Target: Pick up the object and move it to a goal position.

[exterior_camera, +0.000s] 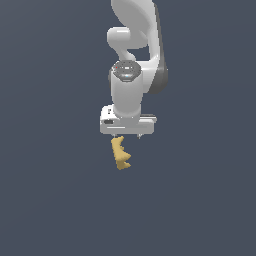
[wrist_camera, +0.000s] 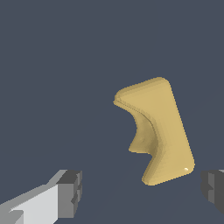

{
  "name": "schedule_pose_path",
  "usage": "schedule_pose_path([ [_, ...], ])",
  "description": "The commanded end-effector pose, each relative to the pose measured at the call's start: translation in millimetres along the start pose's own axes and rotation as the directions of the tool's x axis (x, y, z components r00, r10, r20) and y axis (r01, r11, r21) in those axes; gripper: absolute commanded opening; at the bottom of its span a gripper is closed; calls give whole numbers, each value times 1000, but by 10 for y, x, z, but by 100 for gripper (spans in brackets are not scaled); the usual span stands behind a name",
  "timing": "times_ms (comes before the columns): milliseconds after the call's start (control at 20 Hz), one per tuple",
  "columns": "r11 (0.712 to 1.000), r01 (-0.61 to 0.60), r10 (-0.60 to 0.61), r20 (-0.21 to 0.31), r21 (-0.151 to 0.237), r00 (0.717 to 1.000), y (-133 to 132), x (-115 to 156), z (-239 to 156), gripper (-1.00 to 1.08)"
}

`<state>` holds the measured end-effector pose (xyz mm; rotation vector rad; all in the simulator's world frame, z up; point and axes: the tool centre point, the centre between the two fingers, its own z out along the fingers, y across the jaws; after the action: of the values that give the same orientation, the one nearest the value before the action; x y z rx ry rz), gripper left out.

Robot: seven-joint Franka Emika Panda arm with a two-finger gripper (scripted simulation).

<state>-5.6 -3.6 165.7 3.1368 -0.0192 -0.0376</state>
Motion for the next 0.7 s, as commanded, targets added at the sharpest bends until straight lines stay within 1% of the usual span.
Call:
schedule_pose_path([
  [0, 1000, 0, 0, 0, 0, 1000, 0, 0, 0, 100],
  [400, 1000, -13, 13, -2, 10, 1000, 93, 26, -99, 100],
  [650, 1000, -10, 10, -2, 10, 1000, 95, 28, -97, 100],
])
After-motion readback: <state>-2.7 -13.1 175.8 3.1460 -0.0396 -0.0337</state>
